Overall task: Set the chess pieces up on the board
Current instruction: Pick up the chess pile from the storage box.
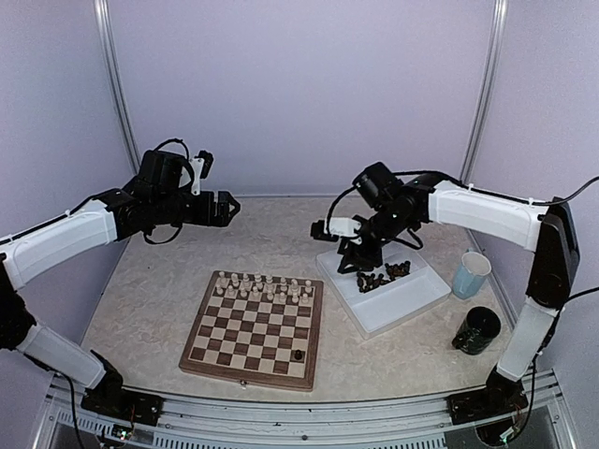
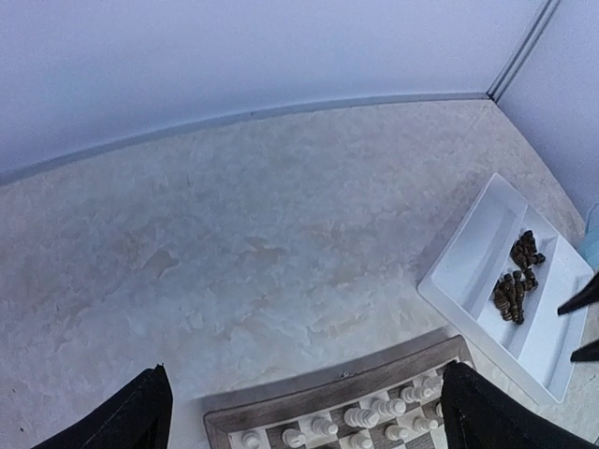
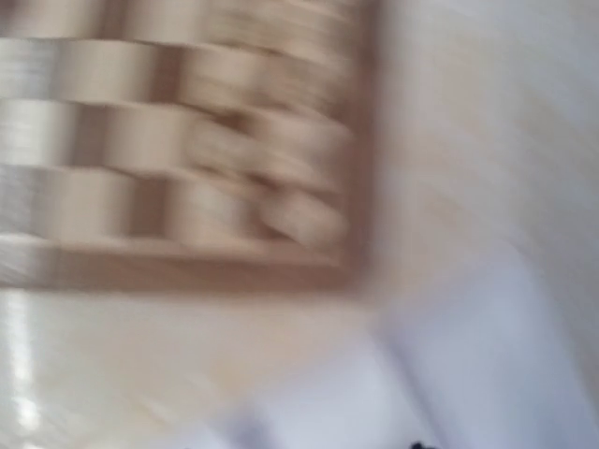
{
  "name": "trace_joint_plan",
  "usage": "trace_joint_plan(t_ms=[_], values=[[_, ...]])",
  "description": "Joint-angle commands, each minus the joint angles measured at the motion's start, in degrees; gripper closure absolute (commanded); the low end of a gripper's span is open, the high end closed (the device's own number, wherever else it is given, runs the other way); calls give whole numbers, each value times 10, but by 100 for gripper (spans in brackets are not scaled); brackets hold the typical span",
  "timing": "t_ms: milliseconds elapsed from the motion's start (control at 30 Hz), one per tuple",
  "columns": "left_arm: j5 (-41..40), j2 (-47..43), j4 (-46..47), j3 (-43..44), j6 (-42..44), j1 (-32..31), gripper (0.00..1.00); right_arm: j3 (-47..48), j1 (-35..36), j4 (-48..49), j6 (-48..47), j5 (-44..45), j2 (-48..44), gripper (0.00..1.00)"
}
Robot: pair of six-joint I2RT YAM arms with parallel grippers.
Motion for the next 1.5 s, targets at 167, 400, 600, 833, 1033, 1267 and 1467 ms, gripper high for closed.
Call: trace_joint_plan(t_ms=[167, 400, 600, 833, 1033, 1267, 1467], values=[[-199, -22, 108, 72, 123, -151, 1, -68, -212, 54, 64, -11, -46, 50], [-129, 57, 163, 99, 104, -150, 1, -76, -274, 51, 89, 42, 11, 56], [23, 15, 236, 0, 36, -76, 17, -61, -276, 40, 105, 31, 53, 63], [45, 39, 191, 9, 41, -76, 21, -47, -273, 17, 111, 6, 89, 71], [7, 21, 186, 3, 58, -84, 21, -43, -250, 14, 113, -7, 98, 73], [-1, 19, 180, 7, 60, -87, 20, -18, -227, -3, 124, -45, 129, 74], [-25, 22, 161, 9, 71, -97, 20, -7, -226, 20, 145, 12, 127, 79]])
